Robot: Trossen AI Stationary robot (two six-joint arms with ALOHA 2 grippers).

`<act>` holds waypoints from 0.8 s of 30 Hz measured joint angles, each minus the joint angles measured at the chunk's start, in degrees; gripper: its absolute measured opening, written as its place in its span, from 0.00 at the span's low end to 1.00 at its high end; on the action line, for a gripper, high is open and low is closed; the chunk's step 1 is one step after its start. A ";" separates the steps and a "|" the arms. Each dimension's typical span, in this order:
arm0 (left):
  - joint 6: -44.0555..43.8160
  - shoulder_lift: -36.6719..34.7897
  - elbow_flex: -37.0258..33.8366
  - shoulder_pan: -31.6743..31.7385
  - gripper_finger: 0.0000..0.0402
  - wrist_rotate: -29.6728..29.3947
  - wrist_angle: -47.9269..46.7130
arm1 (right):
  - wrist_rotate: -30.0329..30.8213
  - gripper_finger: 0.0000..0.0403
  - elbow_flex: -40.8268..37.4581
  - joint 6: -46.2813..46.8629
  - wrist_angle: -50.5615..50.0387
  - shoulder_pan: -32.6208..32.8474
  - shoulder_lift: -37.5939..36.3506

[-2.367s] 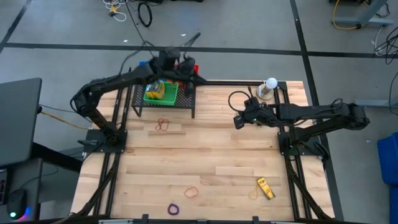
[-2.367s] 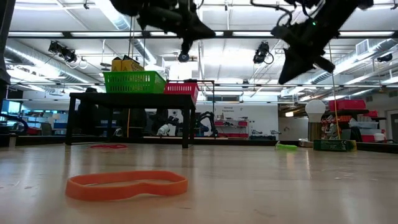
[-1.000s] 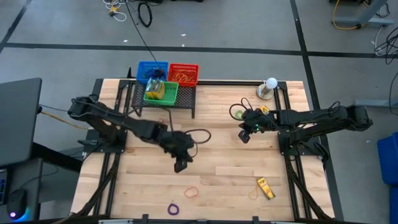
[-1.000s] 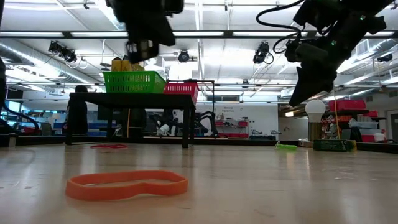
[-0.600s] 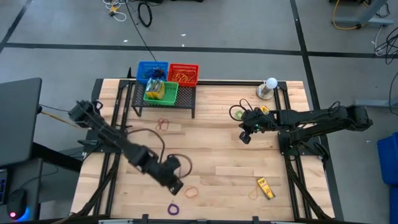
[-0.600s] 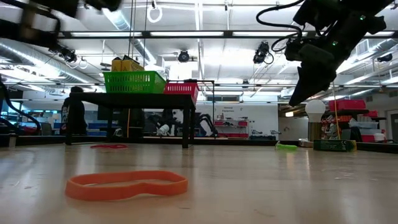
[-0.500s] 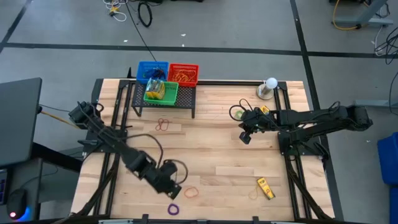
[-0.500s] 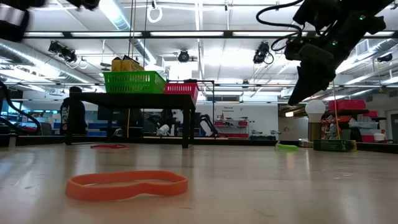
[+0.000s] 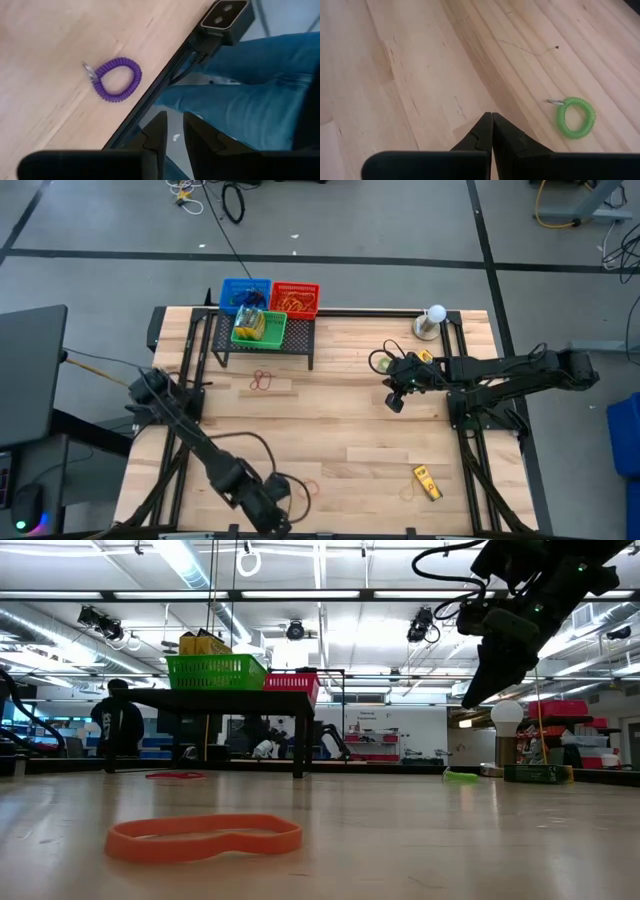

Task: Pick & Place Office Desk Supplies
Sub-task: Put the violet spring keychain into the blue bin

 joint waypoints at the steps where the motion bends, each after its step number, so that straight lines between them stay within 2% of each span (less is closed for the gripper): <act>1: -0.01 1.09 1.57 -0.01 0.18 -0.09 -1.30 | 0.01 0.02 0.00 -0.01 0.10 0.00 0.00; 5: -1.29 4.58 6.13 -0.05 0.22 0.24 -3.51 | 0.00 0.02 0.00 -0.28 0.39 0.00 0.00; 9: -7.53 5.77 7.57 -0.33 0.28 0.99 -4.16 | 0.02 0.02 0.00 -0.50 1.44 0.00 0.00; 16: -19.40 5.85 7.59 -1.12 0.35 0.41 -17.56 | 0.04 0.02 0.00 -0.89 4.12 0.00 0.00; 20: -19.88 6.38 7.60 -1.39 0.35 -3.18 -15.55 | 0.04 0.02 0.00 -0.90 5.18 0.00 0.00; 24: -19.79 9.23 7.63 -1.36 0.35 -1.29 -12.24 | 0.04 0.02 0.00 -1.29 5.46 0.00 0.00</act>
